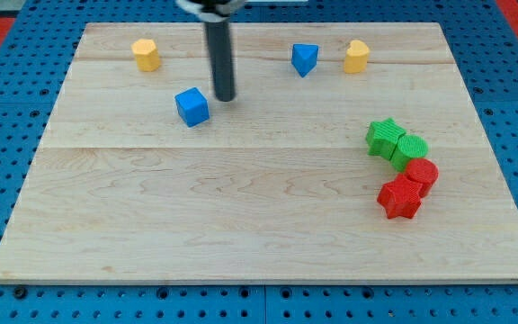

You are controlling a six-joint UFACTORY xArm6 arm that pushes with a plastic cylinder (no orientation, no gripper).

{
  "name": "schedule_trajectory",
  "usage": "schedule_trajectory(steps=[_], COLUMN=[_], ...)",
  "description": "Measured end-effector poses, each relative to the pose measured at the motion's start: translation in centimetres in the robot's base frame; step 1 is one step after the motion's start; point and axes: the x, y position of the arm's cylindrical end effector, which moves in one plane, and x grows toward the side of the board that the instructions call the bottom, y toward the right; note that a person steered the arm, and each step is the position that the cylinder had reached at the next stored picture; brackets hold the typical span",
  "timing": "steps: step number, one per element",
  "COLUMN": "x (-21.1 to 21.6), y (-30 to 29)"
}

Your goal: Move the blue triangle to the right of the blue cube

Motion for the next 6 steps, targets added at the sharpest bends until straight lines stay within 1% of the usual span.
schedule_trajectory(steps=[1,3,4,5,6], x=[-0.1,-5.4,-7.1,-8.7,-7.9], y=[8.3,10.3,12.0,8.5,5.6])
